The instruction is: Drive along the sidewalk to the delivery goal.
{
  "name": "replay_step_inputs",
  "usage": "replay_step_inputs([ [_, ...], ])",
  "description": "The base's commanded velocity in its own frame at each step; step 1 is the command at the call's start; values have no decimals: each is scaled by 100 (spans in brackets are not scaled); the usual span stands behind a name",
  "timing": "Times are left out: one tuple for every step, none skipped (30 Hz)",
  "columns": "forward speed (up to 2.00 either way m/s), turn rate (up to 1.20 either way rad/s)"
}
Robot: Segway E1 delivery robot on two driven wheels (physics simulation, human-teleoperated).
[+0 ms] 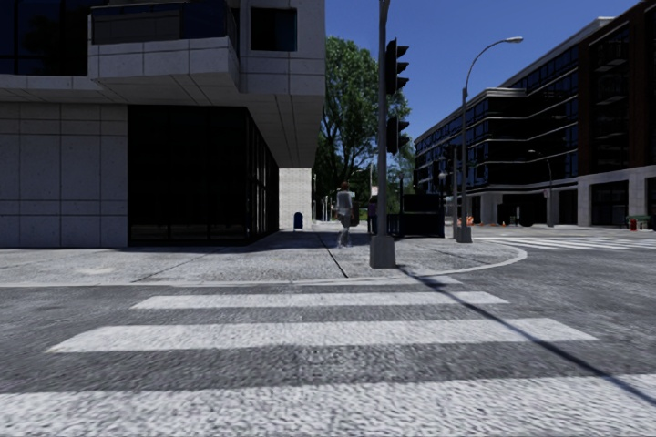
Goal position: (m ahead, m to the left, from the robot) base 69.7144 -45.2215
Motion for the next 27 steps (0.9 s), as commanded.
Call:
replay_step_inputs([
  [200, 0],
  [200, 0],
  [200, 0],
  [200, 0],
  [200, 0],
  [200, 0],
  [200, 0],
  [200, 0],
  [200, 0],
  [200, 0],
  [200, 0],
  [200, 0],
  [200, 0],
  [200, 0],
  [200, 0],
  [200, 0],
  [200, 0],
  [200, 0],
  [200, 0],
  [200, 0],
  [200, 0],
  [200, 0],
  [200, 0],
  [200, 0],
  [200, 0],
  [200, 0],
  [200, 0],
])
